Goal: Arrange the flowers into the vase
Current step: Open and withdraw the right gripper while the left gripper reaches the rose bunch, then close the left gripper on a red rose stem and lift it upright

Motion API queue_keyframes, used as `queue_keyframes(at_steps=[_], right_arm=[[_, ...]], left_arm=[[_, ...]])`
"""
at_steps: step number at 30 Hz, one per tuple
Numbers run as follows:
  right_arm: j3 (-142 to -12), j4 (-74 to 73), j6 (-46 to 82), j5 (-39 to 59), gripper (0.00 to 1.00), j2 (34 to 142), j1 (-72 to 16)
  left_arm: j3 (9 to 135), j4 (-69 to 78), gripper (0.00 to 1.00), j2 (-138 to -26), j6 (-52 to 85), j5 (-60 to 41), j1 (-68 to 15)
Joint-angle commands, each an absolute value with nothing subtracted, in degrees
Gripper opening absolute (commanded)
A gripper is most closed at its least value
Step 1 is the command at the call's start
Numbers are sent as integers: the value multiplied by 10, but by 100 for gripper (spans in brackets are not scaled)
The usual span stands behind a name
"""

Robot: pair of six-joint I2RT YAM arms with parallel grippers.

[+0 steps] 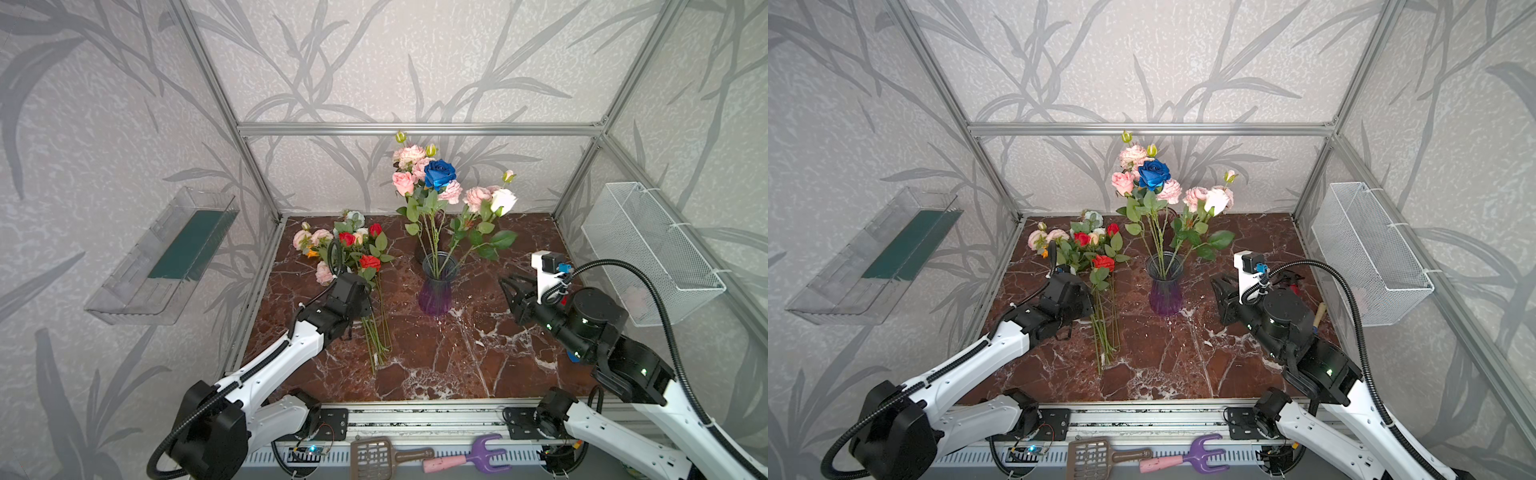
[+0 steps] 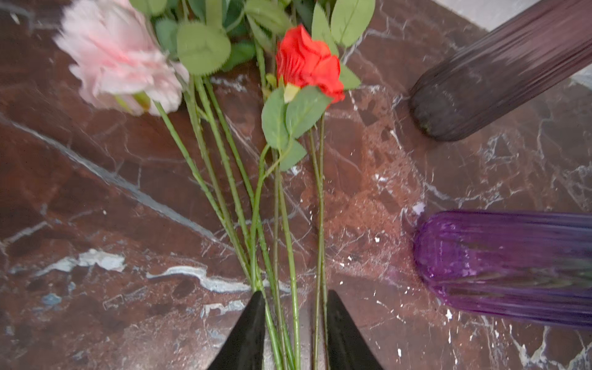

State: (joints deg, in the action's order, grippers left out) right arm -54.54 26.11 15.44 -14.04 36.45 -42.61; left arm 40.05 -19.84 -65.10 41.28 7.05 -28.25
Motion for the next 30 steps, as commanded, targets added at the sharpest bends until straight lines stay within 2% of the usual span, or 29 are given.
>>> queue_keyframes(at_steps=[1, 13, 21, 30], right_arm=[[-528, 286, 170, -159, 30, 354, -424], [-505, 273, 187, -153, 29, 356, -424], [-508, 276, 187, -156, 29, 353, -424], [-507, 274, 188, -157, 29, 357, -424]], left_arm=[[372, -206, 33, -652, 443, 29, -279], [318, -181, 24, -678, 437, -39, -279], [335, -205, 15, -730, 433, -22, -279], [316, -182, 19, -747, 435, -25, -279]])
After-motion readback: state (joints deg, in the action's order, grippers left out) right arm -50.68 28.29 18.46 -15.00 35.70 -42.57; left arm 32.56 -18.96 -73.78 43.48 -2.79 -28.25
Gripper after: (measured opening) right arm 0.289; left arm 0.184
